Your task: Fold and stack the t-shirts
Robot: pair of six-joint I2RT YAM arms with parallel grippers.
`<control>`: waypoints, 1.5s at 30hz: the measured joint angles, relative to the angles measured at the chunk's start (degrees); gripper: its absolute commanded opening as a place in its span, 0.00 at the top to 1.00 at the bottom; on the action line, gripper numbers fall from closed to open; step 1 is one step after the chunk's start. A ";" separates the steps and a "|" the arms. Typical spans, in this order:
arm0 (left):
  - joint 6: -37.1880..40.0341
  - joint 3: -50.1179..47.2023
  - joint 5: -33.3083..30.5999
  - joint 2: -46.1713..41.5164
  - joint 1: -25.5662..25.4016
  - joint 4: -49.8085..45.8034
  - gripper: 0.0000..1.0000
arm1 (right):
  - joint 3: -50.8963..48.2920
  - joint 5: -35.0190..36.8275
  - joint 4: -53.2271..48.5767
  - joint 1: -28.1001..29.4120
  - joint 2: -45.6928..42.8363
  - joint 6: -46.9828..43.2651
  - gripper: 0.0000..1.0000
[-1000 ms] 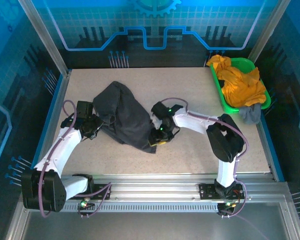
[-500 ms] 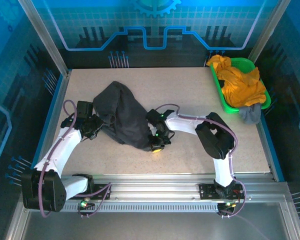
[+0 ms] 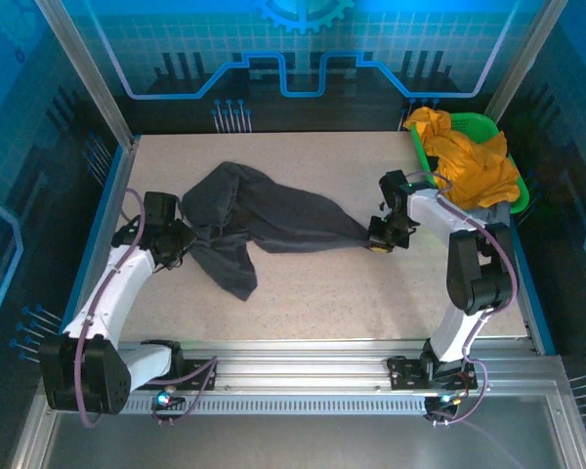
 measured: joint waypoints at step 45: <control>-15.63 57.44 -1.27 3.72 9.09 17.88 1.00 | 43.32 -0.85 24.48 -10.62 -27.45 13.55 1.00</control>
